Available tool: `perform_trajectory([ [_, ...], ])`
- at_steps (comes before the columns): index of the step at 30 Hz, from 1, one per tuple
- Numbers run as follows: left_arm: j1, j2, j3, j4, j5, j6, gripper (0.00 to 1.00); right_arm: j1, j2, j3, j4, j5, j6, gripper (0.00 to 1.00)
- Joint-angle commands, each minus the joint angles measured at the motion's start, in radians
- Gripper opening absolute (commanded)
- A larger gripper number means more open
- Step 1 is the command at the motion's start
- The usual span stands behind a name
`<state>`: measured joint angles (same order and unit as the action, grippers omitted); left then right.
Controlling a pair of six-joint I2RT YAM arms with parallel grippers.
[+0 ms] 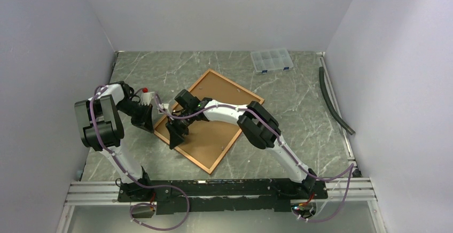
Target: Put the photo into the frame
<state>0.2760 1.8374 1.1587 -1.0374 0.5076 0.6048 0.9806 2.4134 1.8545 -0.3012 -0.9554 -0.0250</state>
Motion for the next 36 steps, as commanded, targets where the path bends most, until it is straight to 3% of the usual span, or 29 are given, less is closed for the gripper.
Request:
perform_trajectory([
  [1,-0.018,0.051,-0.018,0.119,-0.017,0.021,0.1,0.015,0.028,0.019,-0.063,-0.039,-0.028,0.59],
  [11,-0.015,0.042,0.037,0.073,0.007,0.015,0.11,0.008,0.015,0.056,-0.065,0.011,-0.03,0.61],
  [16,0.016,0.027,0.192,-0.033,0.066,0.011,0.22,-0.037,-0.081,0.02,0.137,0.074,0.103,0.66],
  [20,0.025,0.065,0.314,-0.026,0.088,-0.021,0.31,-0.082,-0.179,-0.107,0.336,0.148,0.247,0.68],
  [26,-0.015,0.21,0.383,0.007,0.145,-0.069,0.33,-0.145,-0.292,-0.316,0.548,0.329,0.433,0.7],
  [36,-0.068,0.273,0.341,0.045,0.209,-0.076,0.3,-0.171,-0.223,-0.302,0.51,0.408,0.492,0.69],
])
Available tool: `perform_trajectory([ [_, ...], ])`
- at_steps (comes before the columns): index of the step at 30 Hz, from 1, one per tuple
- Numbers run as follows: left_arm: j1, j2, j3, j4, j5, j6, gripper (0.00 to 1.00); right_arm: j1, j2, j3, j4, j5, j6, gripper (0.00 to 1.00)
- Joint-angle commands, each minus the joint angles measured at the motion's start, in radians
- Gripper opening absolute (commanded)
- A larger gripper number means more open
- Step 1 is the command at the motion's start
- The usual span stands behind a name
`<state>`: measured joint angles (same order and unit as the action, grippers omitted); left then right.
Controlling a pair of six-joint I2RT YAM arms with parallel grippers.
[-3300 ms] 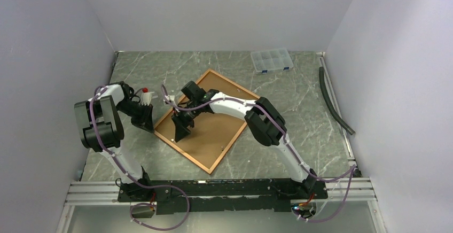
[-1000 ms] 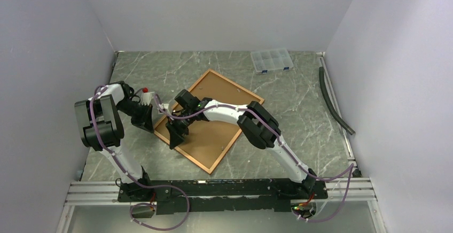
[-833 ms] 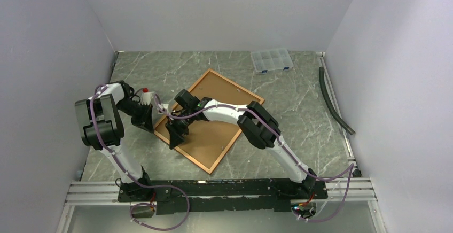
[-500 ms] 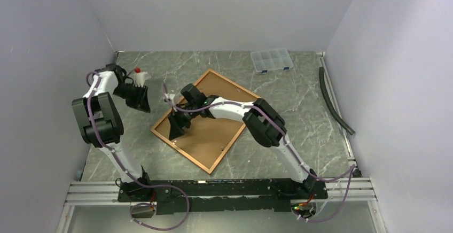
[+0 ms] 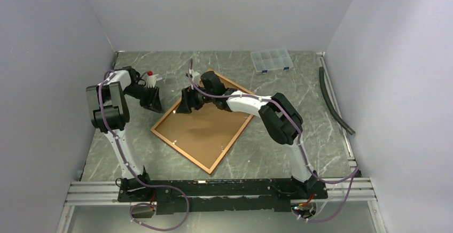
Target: Put the photo into the frame
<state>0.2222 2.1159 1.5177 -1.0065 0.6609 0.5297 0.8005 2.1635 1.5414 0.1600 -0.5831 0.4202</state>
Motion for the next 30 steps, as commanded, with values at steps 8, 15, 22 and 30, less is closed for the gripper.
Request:
perform_trajectory([
  [8,-0.018,-0.015,-0.114,0.018,0.063,0.045,0.18,0.009,0.1,0.055,0.049,0.019,0.072,0.67],
  [15,-0.024,-0.038,-0.189,0.01,0.07,0.088,0.17,0.013,0.133,0.06,0.07,0.013,0.097,0.67],
  [22,-0.025,-0.057,-0.24,0.029,0.059,0.096,0.17,0.02,0.175,0.09,0.085,-0.019,0.137,0.66],
  [30,-0.033,-0.068,-0.254,0.056,0.051,0.081,0.16,0.036,0.203,0.095,0.098,-0.042,0.173,0.65],
])
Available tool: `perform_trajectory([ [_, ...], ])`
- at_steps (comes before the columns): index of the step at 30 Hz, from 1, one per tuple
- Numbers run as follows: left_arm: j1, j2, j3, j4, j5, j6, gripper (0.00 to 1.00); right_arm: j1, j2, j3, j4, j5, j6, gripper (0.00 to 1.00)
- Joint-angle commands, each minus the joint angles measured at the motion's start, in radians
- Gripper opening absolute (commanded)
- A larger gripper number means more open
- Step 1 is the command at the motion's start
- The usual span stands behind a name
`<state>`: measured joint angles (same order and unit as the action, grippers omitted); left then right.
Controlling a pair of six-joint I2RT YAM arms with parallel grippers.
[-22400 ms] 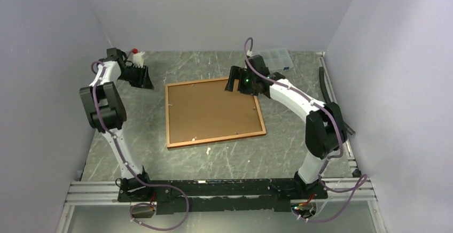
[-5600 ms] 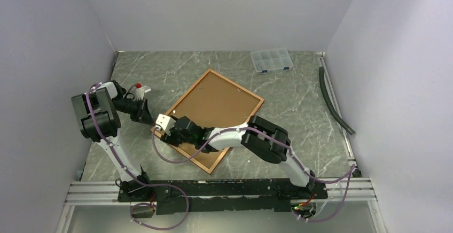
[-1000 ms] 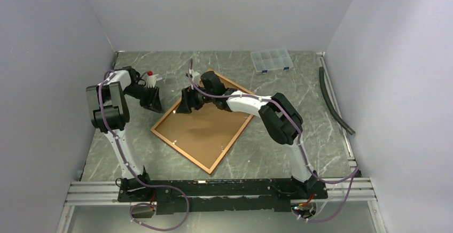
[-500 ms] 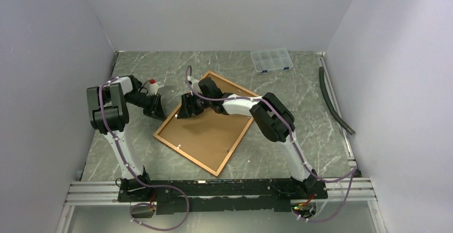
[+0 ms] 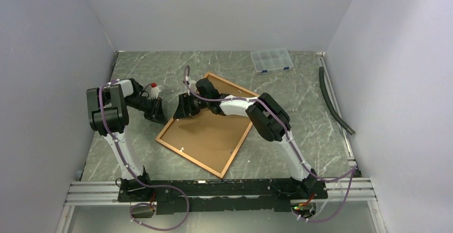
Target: Put the photo into the frame
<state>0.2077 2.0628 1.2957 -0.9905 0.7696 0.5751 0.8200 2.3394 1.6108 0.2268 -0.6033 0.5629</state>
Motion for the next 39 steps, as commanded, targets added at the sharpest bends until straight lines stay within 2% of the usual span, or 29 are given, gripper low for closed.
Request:
perform_trajectory([
  [1,-0.018,-0.017,-0.035,0.043,-0.059,0.035,0.16,0.018,0.03,0.025,0.034,-0.023,0.035,0.65],
  [39,-0.03,-0.02,-0.031,0.06,-0.082,0.019,0.14,0.033,0.049,0.009,0.11,-0.042,0.112,0.63],
])
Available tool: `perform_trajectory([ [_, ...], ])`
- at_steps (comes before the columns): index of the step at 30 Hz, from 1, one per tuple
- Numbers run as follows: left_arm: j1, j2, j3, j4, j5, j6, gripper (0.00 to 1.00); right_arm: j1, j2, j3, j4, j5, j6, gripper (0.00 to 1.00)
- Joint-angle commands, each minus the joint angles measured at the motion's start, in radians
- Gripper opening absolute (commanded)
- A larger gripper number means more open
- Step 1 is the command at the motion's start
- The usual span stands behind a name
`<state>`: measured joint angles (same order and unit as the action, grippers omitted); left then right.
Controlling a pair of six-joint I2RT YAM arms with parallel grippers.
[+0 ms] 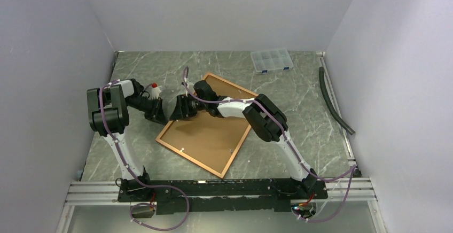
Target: Put the photo into the frame
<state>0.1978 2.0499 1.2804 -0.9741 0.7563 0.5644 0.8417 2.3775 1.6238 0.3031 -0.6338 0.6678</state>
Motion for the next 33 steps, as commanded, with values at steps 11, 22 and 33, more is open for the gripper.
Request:
perform_trajectory([
  [11,-0.02,-0.016,-0.021,0.043,-0.069,0.028,0.14,0.02,0.029,-0.012,0.056,-0.031,0.031,0.63],
  [22,-0.007,-0.05,0.021,0.005,-0.073,0.011,0.18,-0.045,-0.085,-0.039,0.02,-0.005,-0.032,0.66],
  [33,-0.056,0.064,0.309,0.026,0.029,-0.178,0.4,-0.241,-0.248,-0.126,-0.127,0.116,-0.152,0.7],
])
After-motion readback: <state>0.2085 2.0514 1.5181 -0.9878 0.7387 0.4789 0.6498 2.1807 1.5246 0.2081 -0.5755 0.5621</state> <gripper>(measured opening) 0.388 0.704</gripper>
